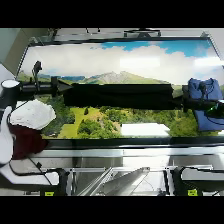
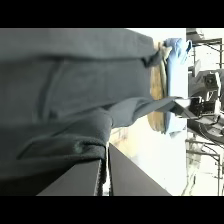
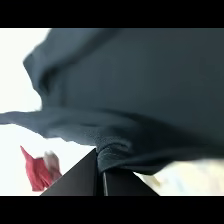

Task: Fold the shirts.

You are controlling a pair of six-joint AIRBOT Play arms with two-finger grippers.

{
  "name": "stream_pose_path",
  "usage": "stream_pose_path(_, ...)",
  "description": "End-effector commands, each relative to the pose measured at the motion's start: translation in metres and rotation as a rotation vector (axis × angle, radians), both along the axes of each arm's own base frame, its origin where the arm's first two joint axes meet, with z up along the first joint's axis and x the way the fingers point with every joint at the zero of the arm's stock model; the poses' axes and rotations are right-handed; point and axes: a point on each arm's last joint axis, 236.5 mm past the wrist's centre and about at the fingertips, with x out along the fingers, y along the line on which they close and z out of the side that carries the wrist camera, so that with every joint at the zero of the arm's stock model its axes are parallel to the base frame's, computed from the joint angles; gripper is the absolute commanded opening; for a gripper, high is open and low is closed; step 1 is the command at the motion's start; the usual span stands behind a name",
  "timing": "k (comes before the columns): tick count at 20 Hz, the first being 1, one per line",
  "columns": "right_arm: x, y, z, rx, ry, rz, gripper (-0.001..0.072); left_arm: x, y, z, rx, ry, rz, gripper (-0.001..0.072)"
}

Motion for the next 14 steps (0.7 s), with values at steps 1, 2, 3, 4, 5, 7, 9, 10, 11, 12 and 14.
stream_pose_path(1, 0.057, -0.007, -0.004, 0.049, -0.061, -0.121, 0.0032, 0.051, -0.002, -0.029, -0.015, 0.006, -0.008, 0.0035)
stream_pose_path(2, 0.070, -0.008, -0.014, 0.059, -0.049, -0.153, 0.0032, 0.064, -0.001, -0.043, -0.013, 0.014, 0.005, 0.0035)
stream_pose_path(3, 0.083, -0.010, -0.022, 0.076, -0.044, -0.183, 0.0033, 0.080, 0.004, -0.058, -0.011, 0.023, 0.030, 0.0035)
stream_pose_path(4, 0.096, -0.013, -0.026, 0.097, -0.065, -0.207, 0.0036, 0.093, 0.007, -0.068, -0.017, 0.022, 0.049, 0.0035)
stream_pose_path(5, 0.109, -0.017, -0.028, 0.127, -0.085, -0.239, 0.0094, 0.108, 0.008, -0.076, -0.045, 0.019, 0.077, 0.0035)
stream_pose_path(7, 0.131, -0.032, -0.032, 0.158, -0.133, -0.314, 0.0335, 0.132, 0.010, -0.088, -0.094, 0.010, 0.117, 0.0036)
stream_pose_path(9, 0.142, -0.047, -0.043, 0.115, -0.125, -0.375, 0.0333, 0.148, 0.007, -0.094, -0.134, -0.003, 0.121, 0.0067)
stream_pose_path(10, 0.144, -0.052, -0.045, 0.090, -0.128, -0.393, 0.0333, 0.153, 0.006, -0.094, -0.150, -0.013, 0.115, 0.0249)
stream_pose_path(11, 0.147, -0.056, -0.045, 0.068, -0.141, -0.396, 0.0333, 0.159, 0.006, -0.093, -0.163, -0.026, 0.118, 0.0323)
stream_pose_path(12, 0.149, -0.059, -0.042, 0.053, -0.156, -0.391, 0.0333, 0.164, 0.004, -0.091, -0.163, -0.043, 0.113, 0.0330)
stream_pose_path(14, 0.151, -0.063, -0.032, 0.011, -0.190, -0.361, 0.0333, 0.176, 0.012, -0.076, -0.150, -0.101, 0.127, 0.0329)
